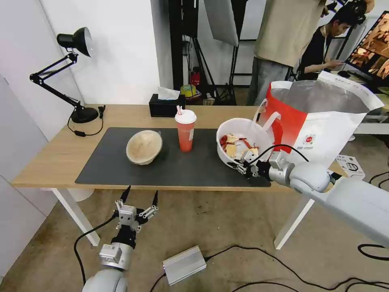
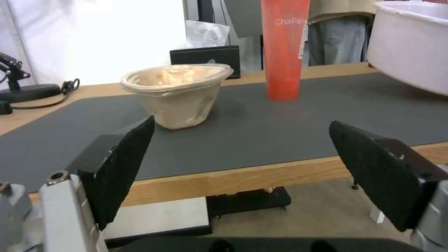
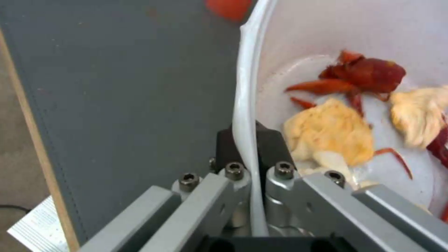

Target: Pick up the trash from the table and place it into the takeout bag.

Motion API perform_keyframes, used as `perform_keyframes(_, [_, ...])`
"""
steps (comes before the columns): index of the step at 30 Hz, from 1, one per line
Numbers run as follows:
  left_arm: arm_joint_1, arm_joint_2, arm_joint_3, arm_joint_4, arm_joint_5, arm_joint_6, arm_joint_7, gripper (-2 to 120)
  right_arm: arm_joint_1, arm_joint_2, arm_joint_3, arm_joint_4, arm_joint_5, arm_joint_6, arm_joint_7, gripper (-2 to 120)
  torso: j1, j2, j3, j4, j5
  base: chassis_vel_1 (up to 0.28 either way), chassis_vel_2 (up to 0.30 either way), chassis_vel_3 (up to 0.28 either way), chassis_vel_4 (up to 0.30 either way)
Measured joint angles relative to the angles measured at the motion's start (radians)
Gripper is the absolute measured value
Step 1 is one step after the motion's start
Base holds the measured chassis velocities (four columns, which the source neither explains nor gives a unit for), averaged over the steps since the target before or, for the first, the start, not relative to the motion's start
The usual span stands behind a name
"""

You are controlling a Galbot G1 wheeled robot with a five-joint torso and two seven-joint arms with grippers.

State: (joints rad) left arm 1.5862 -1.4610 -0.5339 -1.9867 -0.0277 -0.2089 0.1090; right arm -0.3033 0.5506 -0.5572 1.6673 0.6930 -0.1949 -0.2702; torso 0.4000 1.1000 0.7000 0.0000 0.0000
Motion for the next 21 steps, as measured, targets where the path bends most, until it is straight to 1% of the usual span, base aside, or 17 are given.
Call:
perform_keyframes(6, [-0.005,-0.002,0.002,0.007,0.0,-0.001,0.0,100,0.011,0.008,-0.011,-0.011,-0.004,0.018,0.0,0,0.0,0.0,0.0,0.0,0.0001,0.0,0.0,0.0,0.0])
perform_keyframes(21, [-0.008,-0.006,0.003,0.013,0.001,-0.007,0.0,100,0.032,0.017,-0.019,0.001,-0.013,0.026,-0.002,0,0.0,0.0,0.0,0.0001,0.0001,0.0,0.0,0.0,0.0])
